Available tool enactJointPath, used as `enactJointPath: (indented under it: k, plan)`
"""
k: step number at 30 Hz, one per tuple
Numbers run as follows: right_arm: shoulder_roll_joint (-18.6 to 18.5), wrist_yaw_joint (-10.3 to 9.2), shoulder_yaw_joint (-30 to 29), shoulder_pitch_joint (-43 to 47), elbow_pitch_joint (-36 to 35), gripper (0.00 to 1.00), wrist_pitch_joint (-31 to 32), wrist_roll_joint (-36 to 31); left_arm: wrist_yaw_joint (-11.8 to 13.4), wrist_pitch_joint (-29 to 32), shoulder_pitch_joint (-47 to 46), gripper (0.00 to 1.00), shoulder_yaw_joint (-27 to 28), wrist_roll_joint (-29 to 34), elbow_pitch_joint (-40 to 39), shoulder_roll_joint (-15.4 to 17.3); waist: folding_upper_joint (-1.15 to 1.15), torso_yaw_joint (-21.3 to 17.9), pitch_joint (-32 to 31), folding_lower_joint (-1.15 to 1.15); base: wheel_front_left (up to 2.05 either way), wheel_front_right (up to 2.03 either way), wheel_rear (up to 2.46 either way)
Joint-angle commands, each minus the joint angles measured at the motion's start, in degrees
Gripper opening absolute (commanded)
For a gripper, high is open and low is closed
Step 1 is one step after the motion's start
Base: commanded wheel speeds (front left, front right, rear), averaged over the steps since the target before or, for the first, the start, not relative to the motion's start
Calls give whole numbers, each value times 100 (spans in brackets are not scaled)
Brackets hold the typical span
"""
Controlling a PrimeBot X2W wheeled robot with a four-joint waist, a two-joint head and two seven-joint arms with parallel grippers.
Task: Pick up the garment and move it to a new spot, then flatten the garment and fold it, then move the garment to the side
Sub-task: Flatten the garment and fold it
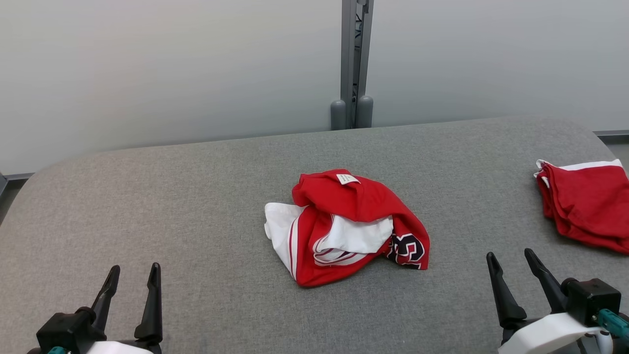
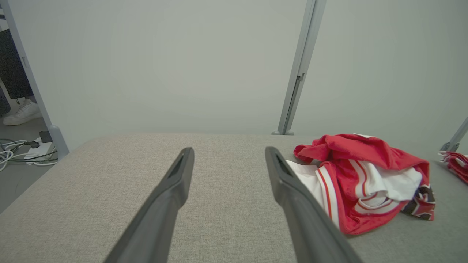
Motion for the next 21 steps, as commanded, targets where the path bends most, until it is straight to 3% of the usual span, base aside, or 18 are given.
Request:
enactJointPath:
  k: [1, 21]
  plan:
    - [-11, 0, -22, 31, -30, 100, 25, -3, 29, 15, 59, 100, 14, -23, -23, 31, 0, 3, 3, 0, 0, 0, 0]
    - [8, 0, -70, -87, -39, 100, -7, -28, 43, 27, -165, 100, -109, 27, -82, 48, 0, 180, 172, 0, 0, 0, 0]
